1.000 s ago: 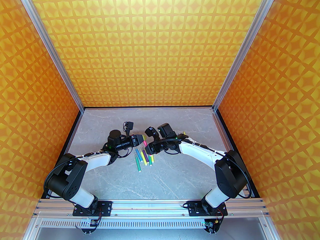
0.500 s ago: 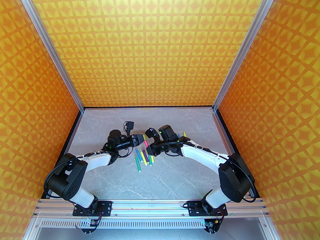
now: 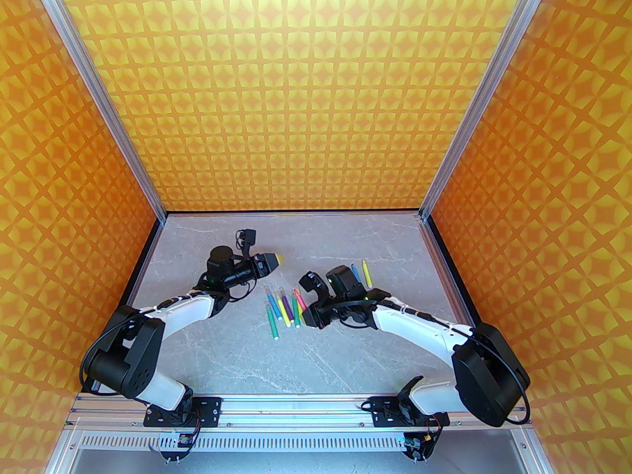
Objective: Open the pen caps
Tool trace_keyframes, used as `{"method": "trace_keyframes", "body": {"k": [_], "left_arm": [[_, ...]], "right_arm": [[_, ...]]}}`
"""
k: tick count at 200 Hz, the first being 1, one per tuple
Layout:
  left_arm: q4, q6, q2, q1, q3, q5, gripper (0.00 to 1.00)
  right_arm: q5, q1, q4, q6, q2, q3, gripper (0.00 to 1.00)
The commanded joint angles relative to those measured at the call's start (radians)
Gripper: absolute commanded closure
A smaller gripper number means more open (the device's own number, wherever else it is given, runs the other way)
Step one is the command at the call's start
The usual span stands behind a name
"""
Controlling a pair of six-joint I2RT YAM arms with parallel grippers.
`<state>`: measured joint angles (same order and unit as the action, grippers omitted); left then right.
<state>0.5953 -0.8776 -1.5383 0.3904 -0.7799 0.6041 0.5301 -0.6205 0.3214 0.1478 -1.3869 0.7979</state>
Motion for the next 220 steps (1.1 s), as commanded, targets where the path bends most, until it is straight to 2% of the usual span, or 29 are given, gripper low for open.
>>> {"method": "trace_keyframes", "body": {"k": [1, 25, 57, 71, 83, 109, 138, 162, 196, 220], "left_arm": [[-0.111, 0.035, 0.036, -0.013, -0.033, -0.065, 1.0], [-0.366, 0.122, 0.084, -0.035, -0.056, -0.165, 1.0], [-0.755, 0.297, 0.148, -0.039, -0.112, -0.415, 1.0], [-0.878, 0.355, 0.15, -0.041, -0.132, -0.497, 1.0], [-0.947, 0.389, 0.144, -0.048, -0.142, -0.522, 1.0], [-1.033, 0.429, 0.11, -0.057, -0.154, -0.544, 1.0], [-1.099, 0.464, 0.046, -0.058, -0.187, -0.585, 1.0], [-1.129, 0.488, -0.022, -0.063, -0.218, -0.624, 1.0], [-1.152, 0.508, -0.115, -0.078, -0.264, -0.635, 1.0], [-1.17, 0.521, -0.166, -0.082, -0.288, -0.688, 1.0]], "right_arm": [[-0.041, 0.002, -0.002, 0.001, 0.045, -0.007, 1.0], [-0.185, 0.01, 0.041, 0.01, 0.047, 0.022, 1.0], [-0.437, 0.023, 0.148, 0.008, -0.025, 0.115, 1.0], [-0.509, 0.029, 0.176, 0.0, -0.073, 0.154, 1.0], [-0.575, 0.034, 0.205, -0.004, -0.12, 0.191, 1.0], [-0.662, 0.045, 0.228, -0.012, -0.232, 0.257, 1.0], [-0.693, 0.059, 0.226, -0.008, -0.338, 0.311, 1.0], [-0.693, 0.068, 0.205, -0.003, -0.391, 0.327, 1.0], [-0.763, 0.086, 0.212, 0.006, -0.44, 0.34, 1.0], [-0.779, 0.106, 0.204, 0.012, -0.453, 0.33, 1.0]]}}
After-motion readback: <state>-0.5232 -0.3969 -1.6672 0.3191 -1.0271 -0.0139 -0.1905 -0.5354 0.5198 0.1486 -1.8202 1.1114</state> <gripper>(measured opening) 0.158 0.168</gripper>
